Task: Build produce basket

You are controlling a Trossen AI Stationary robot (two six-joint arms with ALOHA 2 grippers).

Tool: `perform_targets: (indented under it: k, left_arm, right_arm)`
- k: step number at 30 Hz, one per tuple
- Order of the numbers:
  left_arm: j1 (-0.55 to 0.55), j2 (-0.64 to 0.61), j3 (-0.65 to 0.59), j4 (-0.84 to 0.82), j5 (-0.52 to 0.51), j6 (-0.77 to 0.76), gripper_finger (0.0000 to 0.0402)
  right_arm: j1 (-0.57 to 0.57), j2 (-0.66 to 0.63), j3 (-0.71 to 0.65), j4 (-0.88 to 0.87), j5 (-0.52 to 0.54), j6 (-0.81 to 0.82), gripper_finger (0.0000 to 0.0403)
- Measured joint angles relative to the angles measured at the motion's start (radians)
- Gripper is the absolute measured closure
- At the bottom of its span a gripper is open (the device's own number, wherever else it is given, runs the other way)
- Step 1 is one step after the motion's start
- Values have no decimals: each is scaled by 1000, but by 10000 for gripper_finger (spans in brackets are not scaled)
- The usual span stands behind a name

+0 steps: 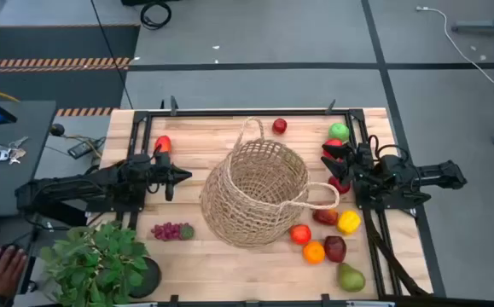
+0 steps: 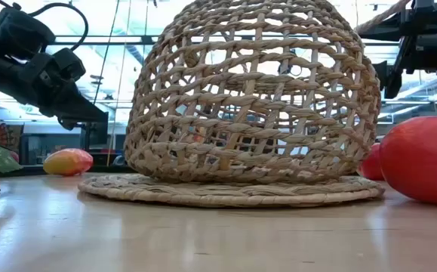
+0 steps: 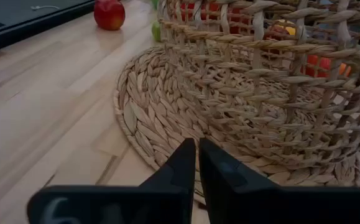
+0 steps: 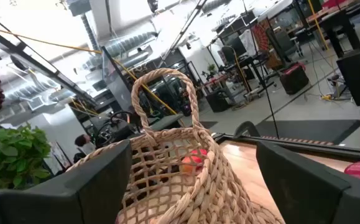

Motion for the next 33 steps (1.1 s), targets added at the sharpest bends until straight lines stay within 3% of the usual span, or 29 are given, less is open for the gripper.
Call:
perform_targets:
  k: [33]
  left_arm:
    - [0, 0, 0, 0, 0, 0, 372]
  right_arm:
    - [0, 0, 0, 0, 0, 0, 54]
